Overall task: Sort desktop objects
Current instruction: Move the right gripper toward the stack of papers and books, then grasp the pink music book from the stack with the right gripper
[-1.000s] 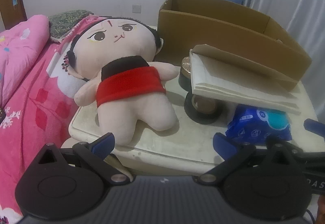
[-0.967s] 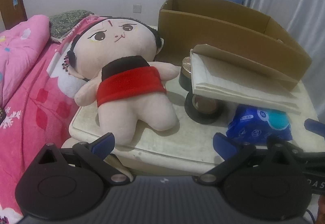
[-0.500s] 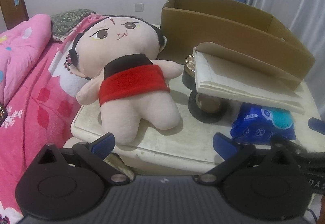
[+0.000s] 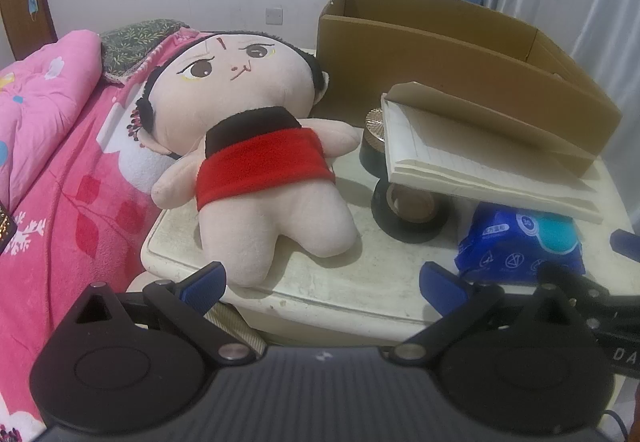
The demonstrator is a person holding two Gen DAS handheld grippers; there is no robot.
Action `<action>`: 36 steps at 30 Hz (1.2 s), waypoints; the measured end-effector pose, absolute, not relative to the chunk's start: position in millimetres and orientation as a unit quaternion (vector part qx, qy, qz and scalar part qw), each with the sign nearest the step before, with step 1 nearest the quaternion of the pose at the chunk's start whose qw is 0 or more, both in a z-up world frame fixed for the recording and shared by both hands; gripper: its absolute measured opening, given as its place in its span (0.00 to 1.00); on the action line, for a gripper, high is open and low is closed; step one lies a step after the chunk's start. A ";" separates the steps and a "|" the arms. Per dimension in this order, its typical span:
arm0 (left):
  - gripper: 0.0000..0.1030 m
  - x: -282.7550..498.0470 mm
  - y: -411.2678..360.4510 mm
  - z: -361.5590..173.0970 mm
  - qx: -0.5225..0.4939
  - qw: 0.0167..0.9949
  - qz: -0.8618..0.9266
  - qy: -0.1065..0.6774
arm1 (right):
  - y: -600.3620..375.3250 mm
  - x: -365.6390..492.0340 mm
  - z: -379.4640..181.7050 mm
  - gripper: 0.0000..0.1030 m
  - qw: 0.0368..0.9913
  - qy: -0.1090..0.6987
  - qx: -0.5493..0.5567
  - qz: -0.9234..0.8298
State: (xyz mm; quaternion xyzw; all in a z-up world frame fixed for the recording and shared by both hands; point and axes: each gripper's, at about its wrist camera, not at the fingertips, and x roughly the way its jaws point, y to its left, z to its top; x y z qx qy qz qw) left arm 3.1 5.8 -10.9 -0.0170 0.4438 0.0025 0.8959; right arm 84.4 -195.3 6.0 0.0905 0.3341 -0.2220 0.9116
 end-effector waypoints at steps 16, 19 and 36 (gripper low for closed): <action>1.00 -0.3 9.1 -1.1 -0.014 0.913 -0.020 0.408 | -198.8 75.0 13.3 0.99 0.917 0.310 0.096 -0.233; 1.00 -1.1 11.3 4.9 -0.011 0.921 -0.032 0.388 | -200.9 66.1 18.1 0.99 0.928 0.288 0.085 -0.221; 1.00 18.9 31.0 39.5 -0.063 0.953 -0.117 0.272 | -284.7 37.7 41.2 0.99 0.955 0.118 0.176 -0.207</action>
